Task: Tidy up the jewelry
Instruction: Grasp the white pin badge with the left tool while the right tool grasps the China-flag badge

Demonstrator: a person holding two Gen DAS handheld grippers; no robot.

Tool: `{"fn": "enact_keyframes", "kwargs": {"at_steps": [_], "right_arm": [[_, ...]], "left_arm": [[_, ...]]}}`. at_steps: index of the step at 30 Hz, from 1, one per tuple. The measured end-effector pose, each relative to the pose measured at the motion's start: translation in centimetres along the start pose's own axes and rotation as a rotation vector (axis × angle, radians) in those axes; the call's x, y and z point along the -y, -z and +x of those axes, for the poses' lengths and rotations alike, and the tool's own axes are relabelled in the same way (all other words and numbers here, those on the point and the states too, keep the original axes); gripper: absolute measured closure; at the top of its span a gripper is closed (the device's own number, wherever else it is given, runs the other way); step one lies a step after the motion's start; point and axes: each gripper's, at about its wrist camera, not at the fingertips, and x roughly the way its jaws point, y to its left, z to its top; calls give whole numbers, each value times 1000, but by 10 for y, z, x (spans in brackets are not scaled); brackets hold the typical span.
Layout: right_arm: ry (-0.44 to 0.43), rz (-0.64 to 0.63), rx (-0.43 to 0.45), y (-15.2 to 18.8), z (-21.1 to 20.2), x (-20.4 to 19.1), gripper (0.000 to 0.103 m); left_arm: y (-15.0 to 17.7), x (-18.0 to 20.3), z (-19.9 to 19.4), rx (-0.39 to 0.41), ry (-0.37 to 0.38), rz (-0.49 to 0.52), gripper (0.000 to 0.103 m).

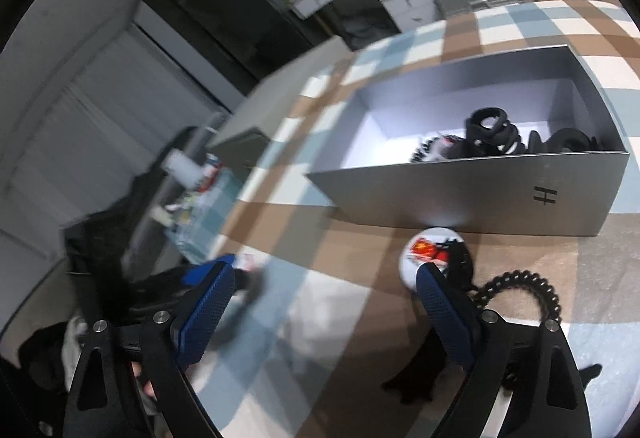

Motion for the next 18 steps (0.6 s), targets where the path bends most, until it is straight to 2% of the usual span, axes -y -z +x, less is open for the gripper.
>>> {"fn": "enact_keyframes", "kwargs": {"at_steps": [4,7,15,18], "right_arm": [[159,-58,-14,3,5,-7,12],[232,-118,-25,6,11,-14,12],[378,-208,-44,0,25,-18,13],[399,-226,-55,0,27,-19,14]], "left_arm": [[-2,0,2,4,24,7,66],[-4,1,5,3,45,11,66],[-6,-6,8,7,57,-20,66],[-5,-11,10,-6,48,-37,66]]}}
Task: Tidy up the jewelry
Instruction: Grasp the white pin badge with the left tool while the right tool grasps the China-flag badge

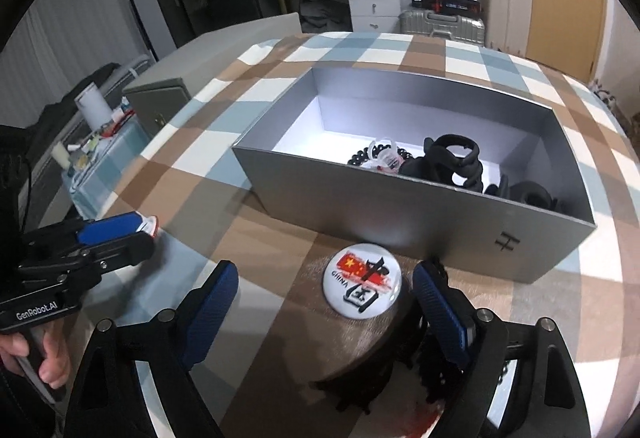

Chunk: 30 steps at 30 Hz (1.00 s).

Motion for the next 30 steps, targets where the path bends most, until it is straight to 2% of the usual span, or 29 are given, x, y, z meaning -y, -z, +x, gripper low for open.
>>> {"fn": "enact_keyframes", "kwargs": {"at_steps": [4,7,10,13,14,23,30], "right_arm": [[21,-27,-12,-4,5,-1,18],[27,-47,-53,-5,12,0,35],[41,-78,-65,-5,12,-1,39],[84,-122,-66,-2,11,-5,59],[89,-135,-62,-1,10,-6,61],[47,-139,-33,6,6,-8,61],[-84,-34,-3,8,-5,4,61]], "left_arm": [[1,-5,2,-11,-10,-20,66],[2,-7,1,-15,-17,-29,66],[3,-7,0,-11,-5,-27,66],[4,-5,0,-12,9,-23,66],[4,-5,0,-11,9,-23,66],[3,-1,-2,-12,13,-13,66],[2,4,-9,7,-2,-5,66]]}}
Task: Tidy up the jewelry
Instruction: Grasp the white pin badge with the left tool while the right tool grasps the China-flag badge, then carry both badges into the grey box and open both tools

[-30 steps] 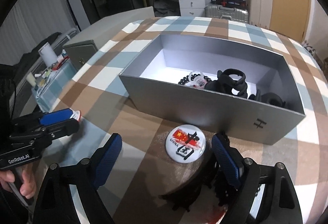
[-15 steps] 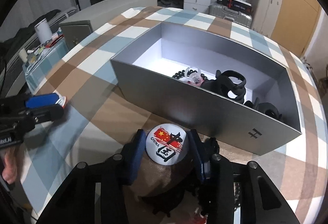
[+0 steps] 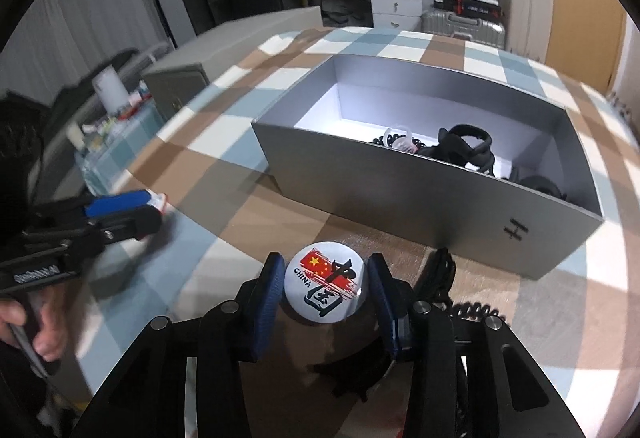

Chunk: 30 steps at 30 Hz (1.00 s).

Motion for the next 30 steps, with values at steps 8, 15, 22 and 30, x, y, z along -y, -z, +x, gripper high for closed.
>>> {"fn": "enact_keyframes", "kwargs": {"at_steps": [8,15,22,30], "right_arm": [[-145,123,96,4,-31,20,61],[-195,141,209,4,-69,31,61],[-186,134,306,-17,-102,48,61],[-162,98,361,-49,-113,68,61]], "left_arm": [[-12,19,-2,24,3,34,66],[-31,48,-3,59,25,85,66],[-67,73,1,112,63,112,66],[-95,97,22,115,113,146,66]]}}
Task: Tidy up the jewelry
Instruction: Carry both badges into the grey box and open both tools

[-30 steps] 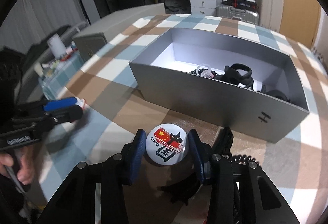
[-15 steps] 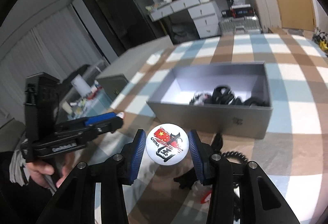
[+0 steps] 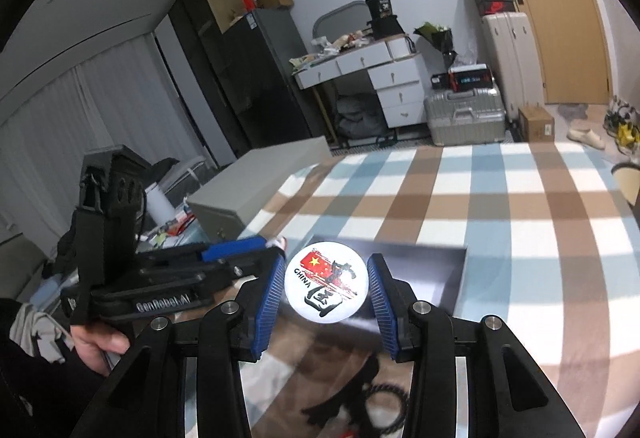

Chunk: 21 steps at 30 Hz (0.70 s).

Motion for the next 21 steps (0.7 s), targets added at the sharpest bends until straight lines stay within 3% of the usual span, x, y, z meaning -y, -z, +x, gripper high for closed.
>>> {"fn": "enact_keyframes", "kwargs": {"at_steps": [11,21], "right_arm": [[4,44,-28,-14,33,36,61],[33,98,-75,0,52,59,61]], "left_arm": [[-9,7,51,-93,38,-30,66],[-4,4,57,-134,36,-43,66]]}}
